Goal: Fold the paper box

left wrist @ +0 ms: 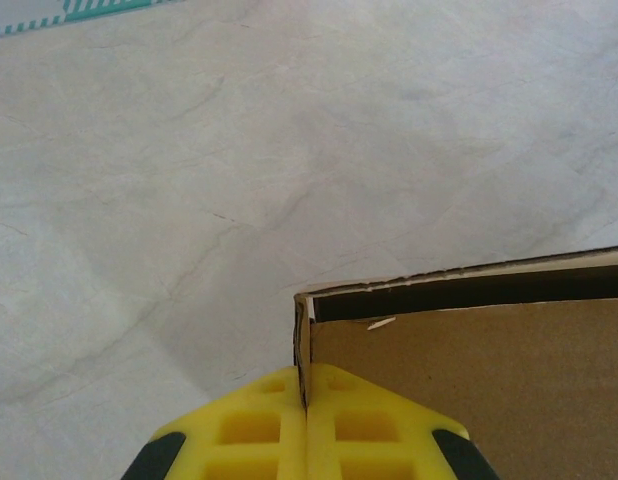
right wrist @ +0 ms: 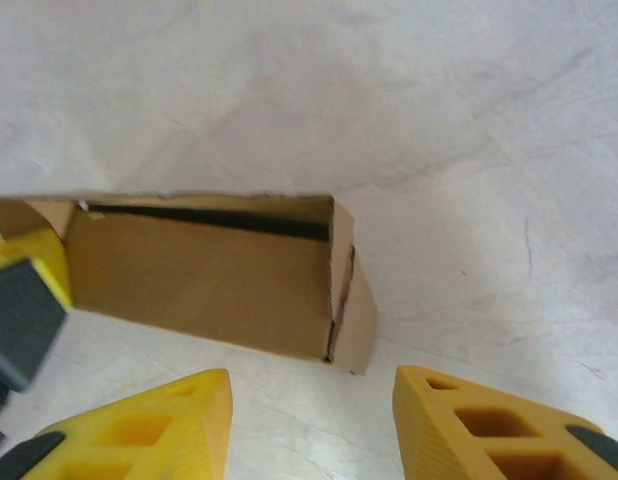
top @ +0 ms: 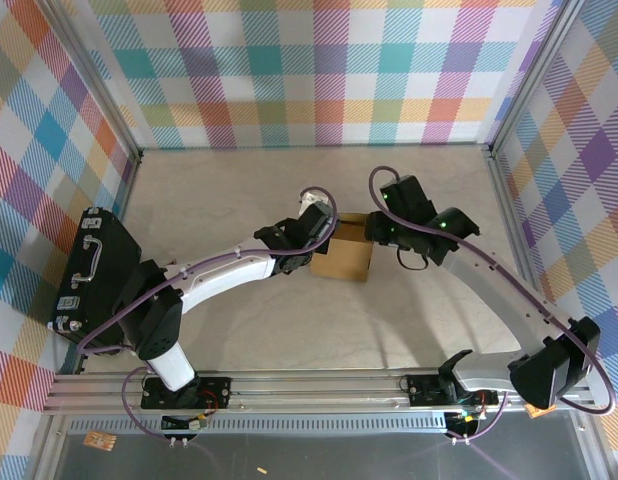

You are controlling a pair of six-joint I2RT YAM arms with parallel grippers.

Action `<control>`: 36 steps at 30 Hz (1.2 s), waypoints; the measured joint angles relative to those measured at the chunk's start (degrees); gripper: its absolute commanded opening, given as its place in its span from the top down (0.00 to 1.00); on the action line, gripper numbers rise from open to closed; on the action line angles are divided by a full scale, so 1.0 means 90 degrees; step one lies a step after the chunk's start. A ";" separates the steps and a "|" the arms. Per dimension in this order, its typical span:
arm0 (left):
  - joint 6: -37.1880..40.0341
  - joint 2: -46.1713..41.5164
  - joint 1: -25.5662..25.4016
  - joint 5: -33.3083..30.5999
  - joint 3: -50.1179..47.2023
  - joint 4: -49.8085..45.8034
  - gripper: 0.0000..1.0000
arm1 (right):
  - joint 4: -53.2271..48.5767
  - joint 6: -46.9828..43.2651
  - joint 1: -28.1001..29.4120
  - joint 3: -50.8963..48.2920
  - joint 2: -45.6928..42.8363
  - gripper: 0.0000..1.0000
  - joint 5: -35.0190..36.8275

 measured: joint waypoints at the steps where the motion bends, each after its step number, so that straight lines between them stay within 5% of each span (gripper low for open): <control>1: 0.0002 0.0000 -0.0007 -0.0019 -0.0002 0.0000 0.99 | 0.0061 0.0049 -0.0049 0.0124 0.0100 0.41 0.0000; 14: 0.0027 -0.0141 -0.0192 -0.0299 -0.0369 0.0389 0.99 | 0.0682 0.0367 -0.0187 0.0486 0.1409 0.37 0.0364; 22: 0.0024 -0.0291 -0.0226 -0.0330 -0.0704 0.0821 0.96 | 0.1486 0.0634 -0.0027 -0.0444 0.0967 0.38 0.0301; 36: 0.0012 -0.0602 -0.0289 -0.0442 -0.1005 0.0787 0.64 | 0.1887 0.0797 0.0121 -0.1025 0.0476 0.47 0.0311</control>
